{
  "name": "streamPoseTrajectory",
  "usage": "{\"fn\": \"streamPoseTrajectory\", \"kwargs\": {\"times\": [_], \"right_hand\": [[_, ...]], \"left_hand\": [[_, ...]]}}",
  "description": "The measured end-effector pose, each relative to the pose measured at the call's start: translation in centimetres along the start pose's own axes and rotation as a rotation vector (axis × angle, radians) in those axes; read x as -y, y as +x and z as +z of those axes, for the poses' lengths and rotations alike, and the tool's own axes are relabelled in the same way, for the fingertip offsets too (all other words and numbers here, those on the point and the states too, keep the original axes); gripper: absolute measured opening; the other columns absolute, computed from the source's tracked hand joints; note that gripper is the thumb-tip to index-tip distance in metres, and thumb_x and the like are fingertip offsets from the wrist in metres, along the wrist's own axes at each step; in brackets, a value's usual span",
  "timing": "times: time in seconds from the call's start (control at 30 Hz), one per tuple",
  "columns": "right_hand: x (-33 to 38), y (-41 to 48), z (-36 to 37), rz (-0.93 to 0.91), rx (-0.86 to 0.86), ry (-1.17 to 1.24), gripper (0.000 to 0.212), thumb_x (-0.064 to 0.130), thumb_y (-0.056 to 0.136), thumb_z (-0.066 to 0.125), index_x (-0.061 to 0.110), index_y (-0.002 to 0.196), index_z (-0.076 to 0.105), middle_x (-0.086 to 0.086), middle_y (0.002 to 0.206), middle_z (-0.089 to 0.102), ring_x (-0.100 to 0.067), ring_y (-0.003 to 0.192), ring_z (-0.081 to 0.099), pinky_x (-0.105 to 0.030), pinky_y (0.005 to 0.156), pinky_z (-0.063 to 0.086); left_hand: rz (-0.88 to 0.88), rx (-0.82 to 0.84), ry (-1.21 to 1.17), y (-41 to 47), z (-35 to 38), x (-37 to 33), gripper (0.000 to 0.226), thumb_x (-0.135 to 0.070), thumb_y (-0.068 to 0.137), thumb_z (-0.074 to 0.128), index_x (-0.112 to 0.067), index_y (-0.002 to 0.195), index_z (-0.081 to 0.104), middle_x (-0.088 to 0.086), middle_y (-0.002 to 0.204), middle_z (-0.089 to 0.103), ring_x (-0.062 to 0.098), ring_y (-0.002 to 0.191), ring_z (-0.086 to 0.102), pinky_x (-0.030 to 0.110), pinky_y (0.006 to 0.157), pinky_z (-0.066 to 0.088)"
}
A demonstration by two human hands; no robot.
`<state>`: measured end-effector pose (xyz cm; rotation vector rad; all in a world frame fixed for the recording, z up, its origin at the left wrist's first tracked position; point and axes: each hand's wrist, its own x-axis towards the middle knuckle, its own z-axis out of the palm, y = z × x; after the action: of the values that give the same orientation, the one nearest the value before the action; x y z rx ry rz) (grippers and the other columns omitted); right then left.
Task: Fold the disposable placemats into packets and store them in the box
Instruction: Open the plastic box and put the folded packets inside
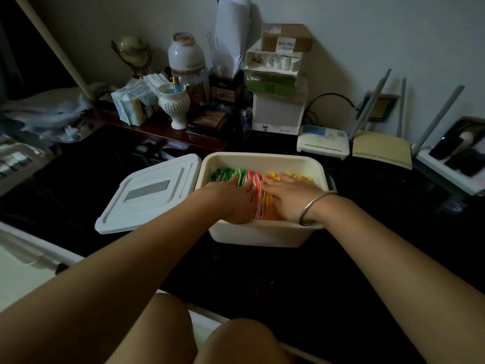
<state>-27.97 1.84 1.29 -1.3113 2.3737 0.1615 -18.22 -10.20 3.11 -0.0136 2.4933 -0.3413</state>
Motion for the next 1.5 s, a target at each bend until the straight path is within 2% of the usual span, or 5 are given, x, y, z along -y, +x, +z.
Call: {"fn": "streamPoseTrajectory", "kwargs": {"times": [0.4,0.77,1.0,1.27,1.5], "right_hand": [[1.2,0.2,0.4,0.105,0.055,-0.042,0.055,0.033,0.099,0.026,0.043,0.15,0.008,0.014,0.159,-0.013,-0.02,0.146,-0.016,-0.056,0.116,-0.005],[2.9,-1.1,-0.6,0.084,-0.068,-0.003,0.051,0.031,0.102,0.027,0.029,0.152,0.018,0.01,0.16,0.006,-0.021,0.147,0.002,-0.05,0.118,0.006],[8.4,-2.9,0.4,-0.017,-0.378,0.231,0.058,0.038,0.099,0.038,0.027,0.152,0.015,-0.011,0.135,0.051,-0.031,0.12,0.049,-0.038,0.097,0.039],[7.0,-5.5,5.8,-0.041,-0.735,0.188,0.038,0.042,0.093,0.044,0.028,0.126,0.058,0.002,0.115,0.062,-0.025,0.104,0.058,-0.037,0.086,0.045],[5.6,-6.8,5.7,-0.062,-0.69,0.184,0.037,0.022,0.096,0.051,0.032,0.13,0.059,0.001,0.099,0.069,-0.022,0.088,0.058,-0.033,0.075,0.044]], "left_hand": [[-0.287,-0.524,-0.432,-2.1,2.9,-0.7,0.051,-0.039,0.104,0.026,-0.007,0.141,0.04,0.014,0.153,0.035,0.029,0.125,0.05,0.039,0.099,0.04],[-0.222,-0.246,-0.36,-2.2,2.7,-0.5,0.041,-0.024,0.105,0.019,-0.008,0.13,0.048,0.024,0.14,0.044,0.038,0.134,0.039,0.053,0.116,0.021],[-0.363,-1.185,-0.967,-6.2,7.7,0.8,0.044,0.0,0.084,0.049,-0.009,0.125,0.06,0.009,0.13,0.058,0.026,0.119,0.05,0.035,0.096,0.04],[-0.557,-0.672,-0.83,-6.1,17.1,3.5,0.084,-0.005,0.084,0.055,-0.012,0.156,0.012,0.011,0.163,0.012,0.029,0.149,0.013,0.04,0.121,0.016],[-0.727,-0.941,-0.625,-6.5,12.9,4.8,0.056,0.002,0.085,0.049,-0.015,0.139,0.05,0.011,0.124,0.064,0.033,0.108,0.061,0.044,0.088,0.051]]}}
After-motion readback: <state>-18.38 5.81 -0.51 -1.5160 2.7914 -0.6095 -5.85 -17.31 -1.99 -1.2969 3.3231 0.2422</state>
